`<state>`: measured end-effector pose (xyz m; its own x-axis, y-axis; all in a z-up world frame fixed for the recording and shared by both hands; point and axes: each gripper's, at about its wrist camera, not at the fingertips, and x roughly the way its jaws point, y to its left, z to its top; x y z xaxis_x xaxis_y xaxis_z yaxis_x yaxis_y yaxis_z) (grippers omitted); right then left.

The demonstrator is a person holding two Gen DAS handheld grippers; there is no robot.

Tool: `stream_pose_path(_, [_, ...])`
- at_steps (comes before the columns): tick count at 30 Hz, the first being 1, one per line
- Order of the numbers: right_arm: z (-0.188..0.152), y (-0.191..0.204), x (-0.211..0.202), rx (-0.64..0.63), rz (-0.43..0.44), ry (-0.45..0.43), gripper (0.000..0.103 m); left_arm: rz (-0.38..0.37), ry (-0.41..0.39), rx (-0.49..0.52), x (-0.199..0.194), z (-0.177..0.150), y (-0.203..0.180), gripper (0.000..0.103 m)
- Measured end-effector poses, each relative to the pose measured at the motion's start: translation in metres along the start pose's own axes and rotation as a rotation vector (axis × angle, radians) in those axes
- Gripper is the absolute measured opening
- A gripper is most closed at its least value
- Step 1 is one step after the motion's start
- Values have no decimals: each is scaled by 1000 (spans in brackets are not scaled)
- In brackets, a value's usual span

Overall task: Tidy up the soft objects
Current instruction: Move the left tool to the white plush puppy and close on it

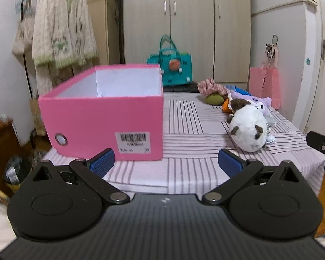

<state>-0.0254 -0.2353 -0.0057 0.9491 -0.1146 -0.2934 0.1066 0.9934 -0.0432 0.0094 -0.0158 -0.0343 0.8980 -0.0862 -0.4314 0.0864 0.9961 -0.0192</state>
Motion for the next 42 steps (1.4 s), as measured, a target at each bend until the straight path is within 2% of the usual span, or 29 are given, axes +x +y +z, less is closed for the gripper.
stream_pose_path(7, [6,-22,11,-22,-13,22,103,-46,-1,-17,1,15,-11,103])
stream_pose_path(11, [13,-27,11,-87,28,35,103,-71,3,47,2,29,-22,103])
stream_pose_path(15, [21,-31,10,-135,99,59,103,-68,-9,143,2,44,-35,103])
stream_pose_path(19, [27,-35,15,-141,201,91,103,-106,21,212,9,59,-45,103])
stream_pose_path(24, [21,-33,36,-110,317,141,103,-233,73,177,24,74,-51,103])
stream_pose_path(27, [14,-30,49,-87,376,149,103,-259,45,188,31,76,-58,103])
stream_pose_path(29, [11,-26,56,-98,400,137,103,-271,43,234,40,77,-67,103])
stream_pose_path(32, [3,-19,69,-118,427,111,103,-304,77,269,55,77,-76,103])
stream_pose_path(37, [-12,-9,94,-120,442,99,103,-386,166,244,90,77,-82,100])
stream_pose_path(40, [-17,-6,104,-129,454,75,103,-384,187,253,107,74,-86,100])
stream_pose_path(42, [-17,-5,113,-122,463,95,102,-380,202,272,116,72,-89,100])
